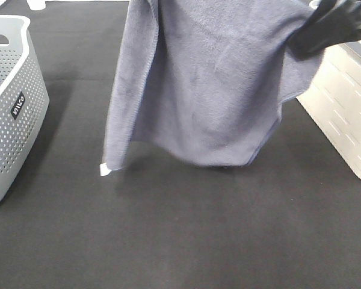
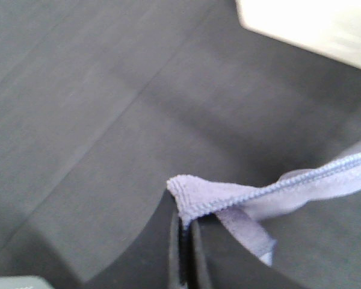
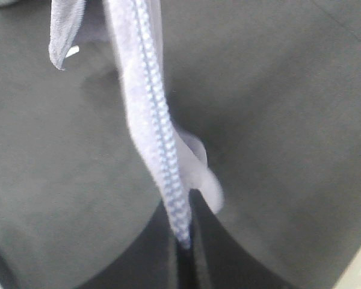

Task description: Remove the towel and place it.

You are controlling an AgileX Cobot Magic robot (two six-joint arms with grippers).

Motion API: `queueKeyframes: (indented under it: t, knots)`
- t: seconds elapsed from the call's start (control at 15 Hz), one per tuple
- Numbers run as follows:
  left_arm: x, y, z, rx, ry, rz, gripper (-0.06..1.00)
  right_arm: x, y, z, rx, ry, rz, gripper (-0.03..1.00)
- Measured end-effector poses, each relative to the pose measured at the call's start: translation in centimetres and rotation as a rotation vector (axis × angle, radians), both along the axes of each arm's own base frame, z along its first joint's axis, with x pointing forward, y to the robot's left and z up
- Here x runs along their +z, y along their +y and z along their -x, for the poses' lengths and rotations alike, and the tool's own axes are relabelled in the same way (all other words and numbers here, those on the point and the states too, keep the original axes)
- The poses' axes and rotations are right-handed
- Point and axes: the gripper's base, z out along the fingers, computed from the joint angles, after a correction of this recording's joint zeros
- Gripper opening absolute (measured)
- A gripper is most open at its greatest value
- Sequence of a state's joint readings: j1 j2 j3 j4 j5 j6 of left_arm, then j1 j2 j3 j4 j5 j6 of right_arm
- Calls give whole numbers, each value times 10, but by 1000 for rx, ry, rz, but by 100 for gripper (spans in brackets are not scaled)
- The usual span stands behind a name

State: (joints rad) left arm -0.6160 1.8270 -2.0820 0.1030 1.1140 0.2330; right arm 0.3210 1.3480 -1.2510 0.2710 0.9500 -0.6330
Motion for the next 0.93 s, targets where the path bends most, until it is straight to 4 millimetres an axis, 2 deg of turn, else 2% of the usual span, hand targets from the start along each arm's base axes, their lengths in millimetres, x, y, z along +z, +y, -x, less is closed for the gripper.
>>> queueKeyframes:
  t: [0.2,0.33,0.47,0.6,0.73,0.93]
  knots:
    - [-17,-4,-24,50,-73,-48,0,-1,5,-39,0,-102,69,0]
    - [-28,-2,-50,75,-148,-14,0,1,9,-70,-11,-204,112,0]
    - [-39,10,-81,120,-237,36,0,-1,16,-107,-22,-335,149,0]
    - [-50,27,-112,156,-341,82,0,7,25,-144,-34,-493,147,0]
    - [-56,48,-133,205,-407,134,0,9,34,-172,-41,-567,129,0]
    - [-59,64,-157,206,-569,211,0,-1,49,-207,-33,-699,104,0]
